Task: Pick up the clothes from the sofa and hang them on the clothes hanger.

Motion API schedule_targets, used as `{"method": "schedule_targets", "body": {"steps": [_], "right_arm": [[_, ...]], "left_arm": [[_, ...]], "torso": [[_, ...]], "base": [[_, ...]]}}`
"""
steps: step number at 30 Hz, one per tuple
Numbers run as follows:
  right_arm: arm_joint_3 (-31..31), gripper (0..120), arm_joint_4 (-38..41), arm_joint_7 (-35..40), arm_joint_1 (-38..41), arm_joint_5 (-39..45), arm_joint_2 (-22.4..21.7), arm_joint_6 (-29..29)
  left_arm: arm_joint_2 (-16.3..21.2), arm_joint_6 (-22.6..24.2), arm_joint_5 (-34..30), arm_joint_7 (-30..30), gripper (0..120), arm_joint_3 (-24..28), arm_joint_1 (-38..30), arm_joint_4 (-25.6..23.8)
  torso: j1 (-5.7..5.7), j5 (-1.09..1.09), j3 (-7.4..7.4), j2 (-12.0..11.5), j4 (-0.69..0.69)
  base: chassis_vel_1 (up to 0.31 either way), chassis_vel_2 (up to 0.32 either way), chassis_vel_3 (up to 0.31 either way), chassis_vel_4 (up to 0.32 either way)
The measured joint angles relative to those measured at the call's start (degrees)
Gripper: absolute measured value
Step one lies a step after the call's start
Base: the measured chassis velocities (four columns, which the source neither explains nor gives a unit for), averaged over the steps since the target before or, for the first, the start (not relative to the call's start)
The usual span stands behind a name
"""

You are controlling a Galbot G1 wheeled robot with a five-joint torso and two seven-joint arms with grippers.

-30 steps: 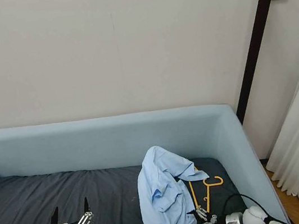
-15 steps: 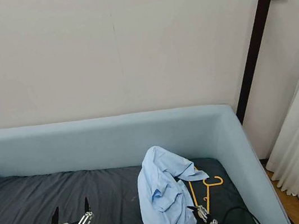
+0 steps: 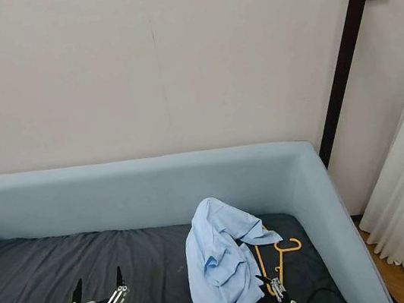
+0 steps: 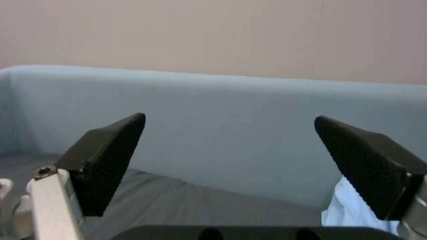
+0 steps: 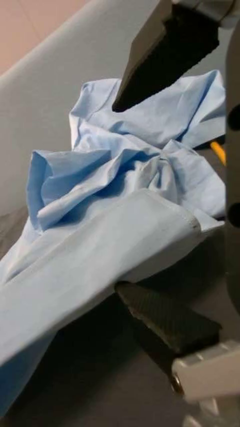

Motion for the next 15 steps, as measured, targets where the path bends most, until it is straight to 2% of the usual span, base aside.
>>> {"method": "schedule_targets", "body": {"steps": [2, 5, 6, 10, 12, 15], "right_arm": [[0.1, 91, -0.2, -0.1, 0.1, -0.1, 0.2, 0.4], [0.5, 77, -0.7, -0.2, 0.3, -0.7, 0.6, 1.3], [0.5, 77, -0.7, -0.2, 0.3, -0.7, 0.6, 1.3], [0.7, 57, -1.3, -1.3, 0.6, -0.7, 1.0, 3.3], [0.8, 55, -1.5, -1.6, 0.7, -0.8, 1.2, 3.8], [1.1, 42, -2.1, -3.0, 1.1, -1.0, 1.7, 4.7]], "left_arm": [[0.0, 0.0, 0.0, 0.0, 100, 0.0, 0.0, 0.0], [0.1, -0.2, 0.0, 0.0, 100, 0.0, 0.0, 0.3], [0.1, -0.2, 0.0, 0.0, 100, 0.0, 0.0, 0.3], [0.1, -0.3, -0.1, 0.0, 100, 0.0, -0.2, 0.7], [0.2, -0.3, -0.1, 0.0, 100, 0.0, -0.3, 0.8], [0.2, -0.4, -0.1, 0.0, 100, 0.0, -0.3, 0.9]], "torso": [[0.00, 0.00, 0.00, 0.0, 0.00], [0.00, 0.00, 0.00, 0.0, 0.00], [0.00, 0.00, 0.00, 0.0, 0.00], [0.00, 0.00, 0.00, 0.0, 0.00], [0.00, 0.00, 0.00, 0.0, 0.00], [0.00, -0.01, 0.00, 0.0, 0.00]], "base": [[0.000, 0.000, 0.000, 0.000], [0.000, 0.000, 0.000, 0.000], [0.000, 0.000, 0.000, 0.000], [0.000, 0.000, 0.000, 0.000], [0.000, 0.000, 0.000, 0.000], [0.000, 0.000, 0.000, 0.000]]}}
